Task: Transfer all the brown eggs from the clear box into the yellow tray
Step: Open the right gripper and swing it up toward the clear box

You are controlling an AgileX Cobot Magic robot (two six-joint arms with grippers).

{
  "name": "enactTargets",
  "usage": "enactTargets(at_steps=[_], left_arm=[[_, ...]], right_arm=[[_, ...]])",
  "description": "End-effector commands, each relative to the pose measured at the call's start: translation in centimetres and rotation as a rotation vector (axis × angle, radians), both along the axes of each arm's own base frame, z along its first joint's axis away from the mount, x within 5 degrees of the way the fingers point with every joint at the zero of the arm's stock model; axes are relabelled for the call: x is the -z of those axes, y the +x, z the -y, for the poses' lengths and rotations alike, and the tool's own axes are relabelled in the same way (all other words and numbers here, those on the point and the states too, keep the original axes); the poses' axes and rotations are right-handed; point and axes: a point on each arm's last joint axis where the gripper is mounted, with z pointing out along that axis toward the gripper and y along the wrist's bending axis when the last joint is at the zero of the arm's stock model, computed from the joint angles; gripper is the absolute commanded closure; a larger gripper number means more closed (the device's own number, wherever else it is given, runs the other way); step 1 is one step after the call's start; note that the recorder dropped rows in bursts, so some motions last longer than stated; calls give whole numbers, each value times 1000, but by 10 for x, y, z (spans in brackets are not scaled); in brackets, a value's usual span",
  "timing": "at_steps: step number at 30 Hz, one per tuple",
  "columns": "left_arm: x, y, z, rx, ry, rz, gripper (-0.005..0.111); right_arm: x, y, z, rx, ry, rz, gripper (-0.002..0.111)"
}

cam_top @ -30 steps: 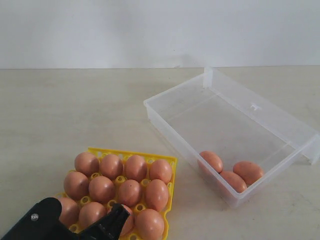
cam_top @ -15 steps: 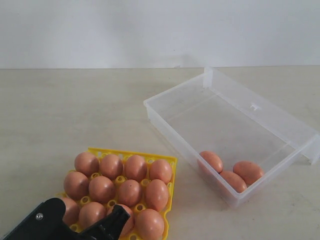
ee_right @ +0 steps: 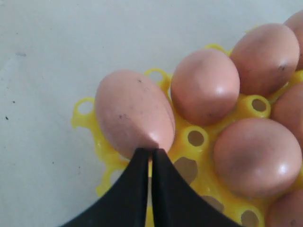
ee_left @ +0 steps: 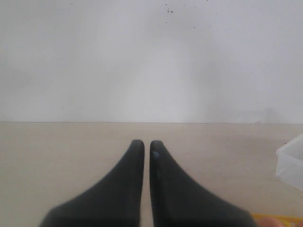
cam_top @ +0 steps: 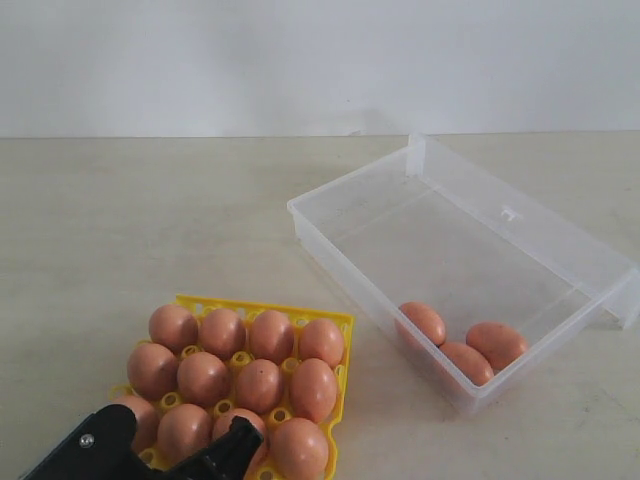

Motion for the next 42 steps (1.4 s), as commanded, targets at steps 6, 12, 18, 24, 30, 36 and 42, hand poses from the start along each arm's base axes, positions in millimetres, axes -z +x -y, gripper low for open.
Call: enactTargets(at_steps=[6,12,18,24,30,36,42], left_arm=[[-2,0,0,-1,-10,10,103],[-2,0,0,-1,-10,10,103],[-2,0,0,-1,-10,10,103],[-2,0,0,-1,-10,10,103],[-2,0,0,-1,-10,10,103],[-1,0,0,-1,-10,8,103],[-2,0,0,-1,-10,10,103]], right_arm=[[5,1,1,4,-11,3,108],[3,2,-1,7,-2,10,108],[-8,5,-11,-2,36,33,108],[-10,5,-13,-22,37,62,108],[-10,5,-13,-13,41,49,108],[-8,5,-11,38,50,9,108],[-4,6,-11,43,40,12,108]])
